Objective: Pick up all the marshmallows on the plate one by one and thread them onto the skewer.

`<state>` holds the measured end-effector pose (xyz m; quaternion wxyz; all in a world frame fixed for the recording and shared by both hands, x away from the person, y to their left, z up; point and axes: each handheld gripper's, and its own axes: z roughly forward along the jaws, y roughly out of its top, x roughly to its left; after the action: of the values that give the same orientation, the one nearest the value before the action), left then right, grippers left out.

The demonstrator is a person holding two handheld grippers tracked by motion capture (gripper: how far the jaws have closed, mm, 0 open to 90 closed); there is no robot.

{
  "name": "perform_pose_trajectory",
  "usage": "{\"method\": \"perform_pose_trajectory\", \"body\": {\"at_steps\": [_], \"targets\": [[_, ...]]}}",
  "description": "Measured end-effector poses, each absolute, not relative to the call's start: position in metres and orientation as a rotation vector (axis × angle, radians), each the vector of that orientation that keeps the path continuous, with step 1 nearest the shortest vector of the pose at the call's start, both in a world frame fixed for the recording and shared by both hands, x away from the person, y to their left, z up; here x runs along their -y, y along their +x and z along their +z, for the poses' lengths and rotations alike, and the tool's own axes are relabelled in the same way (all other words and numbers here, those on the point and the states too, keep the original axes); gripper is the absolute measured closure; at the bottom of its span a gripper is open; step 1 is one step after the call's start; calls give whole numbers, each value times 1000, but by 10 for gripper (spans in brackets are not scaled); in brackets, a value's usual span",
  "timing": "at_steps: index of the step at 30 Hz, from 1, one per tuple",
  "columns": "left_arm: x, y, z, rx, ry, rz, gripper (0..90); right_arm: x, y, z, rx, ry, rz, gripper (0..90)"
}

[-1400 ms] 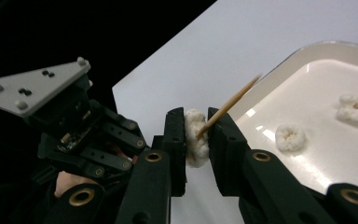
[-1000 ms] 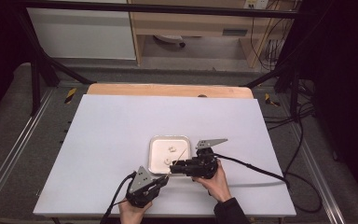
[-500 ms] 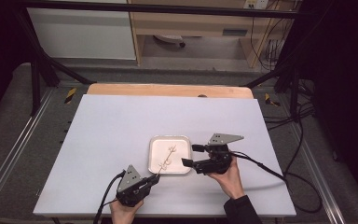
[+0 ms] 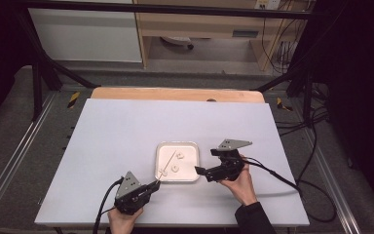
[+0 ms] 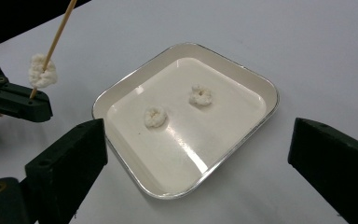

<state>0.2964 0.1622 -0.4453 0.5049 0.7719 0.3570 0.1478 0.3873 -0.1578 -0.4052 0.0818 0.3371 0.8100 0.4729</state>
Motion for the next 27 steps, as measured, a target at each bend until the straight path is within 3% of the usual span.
{"method": "perform_pose_trajectory", "body": {"at_steps": [15,24,27], "targets": [[-168,297,-447,-867,1869,365,881,123,412,-404,-2466,954,1277,22],[-171,299,-448,-873,1867,364,881,101,434,-411,-2481,953,1216,107],[-173,299,-449,-876,1865,360,881,97,440,-416,-2490,935,1241,174]]}}
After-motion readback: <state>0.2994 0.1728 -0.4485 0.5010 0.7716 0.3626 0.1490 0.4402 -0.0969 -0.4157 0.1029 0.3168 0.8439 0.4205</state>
